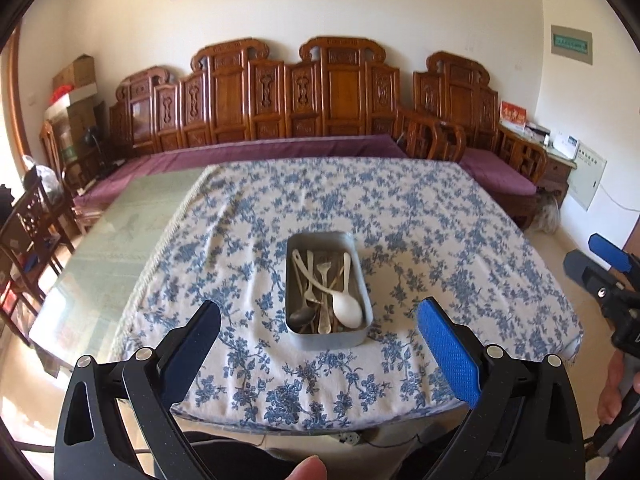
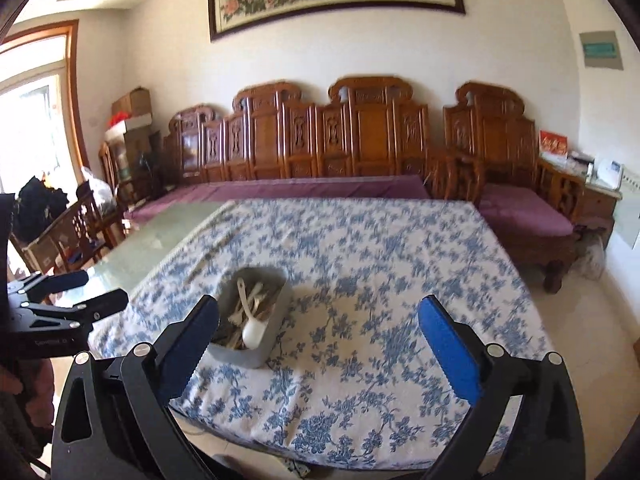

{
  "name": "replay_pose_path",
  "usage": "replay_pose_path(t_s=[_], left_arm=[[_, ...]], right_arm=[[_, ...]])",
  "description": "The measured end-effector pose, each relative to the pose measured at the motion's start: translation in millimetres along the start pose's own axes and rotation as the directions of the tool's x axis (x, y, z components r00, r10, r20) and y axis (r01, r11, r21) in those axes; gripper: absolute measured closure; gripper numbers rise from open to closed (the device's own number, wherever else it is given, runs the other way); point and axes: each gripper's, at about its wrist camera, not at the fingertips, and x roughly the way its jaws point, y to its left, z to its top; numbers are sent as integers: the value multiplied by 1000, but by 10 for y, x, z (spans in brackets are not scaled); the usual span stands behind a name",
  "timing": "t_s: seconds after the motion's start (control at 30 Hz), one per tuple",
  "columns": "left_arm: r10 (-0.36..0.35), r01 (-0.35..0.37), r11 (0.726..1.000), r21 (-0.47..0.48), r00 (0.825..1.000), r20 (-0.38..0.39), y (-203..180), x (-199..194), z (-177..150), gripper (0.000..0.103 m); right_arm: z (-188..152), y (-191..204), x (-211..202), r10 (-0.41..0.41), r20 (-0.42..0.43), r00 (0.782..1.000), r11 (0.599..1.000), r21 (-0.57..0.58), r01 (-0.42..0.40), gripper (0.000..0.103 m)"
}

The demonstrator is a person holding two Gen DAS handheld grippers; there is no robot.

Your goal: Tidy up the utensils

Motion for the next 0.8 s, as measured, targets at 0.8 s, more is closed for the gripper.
replay_pose_path(t_s=[0.8], left_arm=[[-8, 11, 1000, -17, 987, 161, -27, -782, 166, 8]], right_arm=[[203, 127, -608, -33, 141, 989, 999, -7, 34, 3]])
